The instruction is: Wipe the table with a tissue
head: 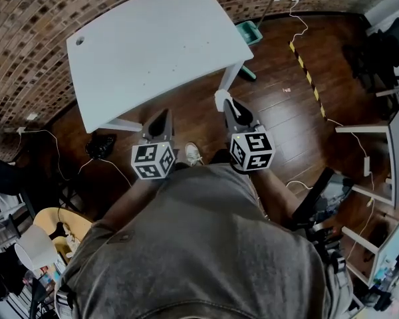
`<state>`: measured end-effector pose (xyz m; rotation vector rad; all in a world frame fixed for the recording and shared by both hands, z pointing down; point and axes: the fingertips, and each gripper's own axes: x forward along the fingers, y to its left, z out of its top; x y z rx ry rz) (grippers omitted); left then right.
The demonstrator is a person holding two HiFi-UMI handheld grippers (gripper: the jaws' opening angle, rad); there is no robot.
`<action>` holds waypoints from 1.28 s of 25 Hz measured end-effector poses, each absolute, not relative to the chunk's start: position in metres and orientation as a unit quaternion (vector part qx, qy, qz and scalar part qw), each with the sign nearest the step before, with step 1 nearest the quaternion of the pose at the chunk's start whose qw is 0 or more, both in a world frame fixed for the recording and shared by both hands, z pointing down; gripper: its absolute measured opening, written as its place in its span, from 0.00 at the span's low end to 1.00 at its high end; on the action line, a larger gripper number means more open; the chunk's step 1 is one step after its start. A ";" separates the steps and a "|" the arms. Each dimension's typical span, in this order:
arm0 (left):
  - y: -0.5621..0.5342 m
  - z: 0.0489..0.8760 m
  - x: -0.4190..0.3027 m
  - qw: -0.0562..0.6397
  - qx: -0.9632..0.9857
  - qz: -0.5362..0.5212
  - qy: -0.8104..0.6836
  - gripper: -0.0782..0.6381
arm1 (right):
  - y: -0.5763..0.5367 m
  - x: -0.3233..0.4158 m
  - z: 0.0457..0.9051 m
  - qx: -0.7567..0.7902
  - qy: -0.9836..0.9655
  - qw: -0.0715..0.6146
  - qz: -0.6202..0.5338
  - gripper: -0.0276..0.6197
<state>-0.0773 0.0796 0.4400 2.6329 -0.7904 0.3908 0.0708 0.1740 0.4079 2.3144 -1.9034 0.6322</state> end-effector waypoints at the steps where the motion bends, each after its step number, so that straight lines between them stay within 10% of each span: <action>1: 0.072 0.440 -0.077 0.182 0.932 0.138 -0.280 0.11 | 0.167 0.073 0.407 0.757 -0.619 0.039 0.206 0.11; 32: -0.051 0.488 0.064 0.224 0.871 0.210 -0.384 0.11 | -0.003 0.262 0.482 0.676 -0.677 0.104 0.273 0.11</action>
